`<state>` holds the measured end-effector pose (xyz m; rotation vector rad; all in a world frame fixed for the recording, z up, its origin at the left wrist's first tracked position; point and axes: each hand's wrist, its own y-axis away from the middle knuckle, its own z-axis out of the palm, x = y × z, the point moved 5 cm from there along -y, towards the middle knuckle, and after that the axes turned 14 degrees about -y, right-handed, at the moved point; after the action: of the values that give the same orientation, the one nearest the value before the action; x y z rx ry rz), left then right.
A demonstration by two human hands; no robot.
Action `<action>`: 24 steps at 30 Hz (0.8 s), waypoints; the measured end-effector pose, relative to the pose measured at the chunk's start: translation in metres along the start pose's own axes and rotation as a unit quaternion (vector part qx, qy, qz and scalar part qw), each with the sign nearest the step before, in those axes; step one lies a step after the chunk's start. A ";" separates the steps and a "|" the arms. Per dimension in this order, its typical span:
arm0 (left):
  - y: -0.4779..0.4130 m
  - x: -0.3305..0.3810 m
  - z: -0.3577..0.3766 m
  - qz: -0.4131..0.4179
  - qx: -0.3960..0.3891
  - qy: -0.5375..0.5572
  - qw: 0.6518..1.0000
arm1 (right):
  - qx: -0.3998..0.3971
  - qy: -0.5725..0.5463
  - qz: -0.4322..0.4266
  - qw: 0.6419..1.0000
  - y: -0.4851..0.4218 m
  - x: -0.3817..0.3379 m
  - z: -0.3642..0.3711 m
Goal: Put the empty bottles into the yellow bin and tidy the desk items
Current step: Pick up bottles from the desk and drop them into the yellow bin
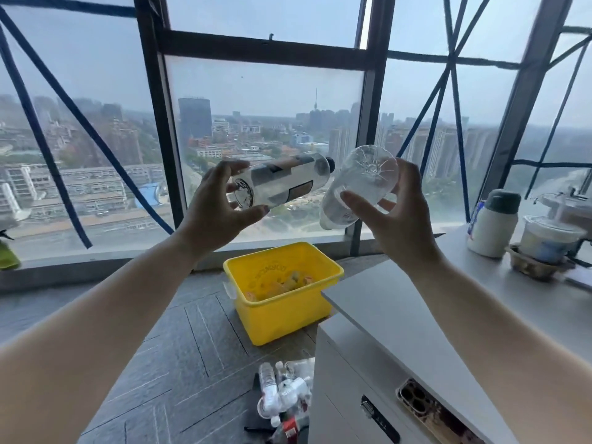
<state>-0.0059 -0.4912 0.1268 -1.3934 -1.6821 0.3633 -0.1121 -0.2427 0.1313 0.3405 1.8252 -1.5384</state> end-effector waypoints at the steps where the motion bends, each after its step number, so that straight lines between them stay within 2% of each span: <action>1: -0.005 -0.010 0.009 -0.008 -0.001 0.000 1.000 | 0.003 -0.004 0.003 1.000 -0.007 0.012 0.004; 11: -0.068 -0.107 0.084 -0.045 -0.012 -0.008 0.999 | 0.067 -0.007 0.004 0.998 -0.074 0.130 0.051; 22: -0.144 -0.189 0.145 -0.062 -0.015 -0.012 0.998 | 0.088 0.006 -0.029 0.996 -0.158 0.224 0.094; 24: -0.170 -0.204 0.165 -0.055 -0.033 -0.040 0.997 | 0.078 0.013 -0.033 0.996 -0.179 0.255 0.102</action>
<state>-0.2480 -0.6791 0.0647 -1.3430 -1.8436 0.3064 -0.3670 -0.4452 0.0932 0.3788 1.7548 -1.7346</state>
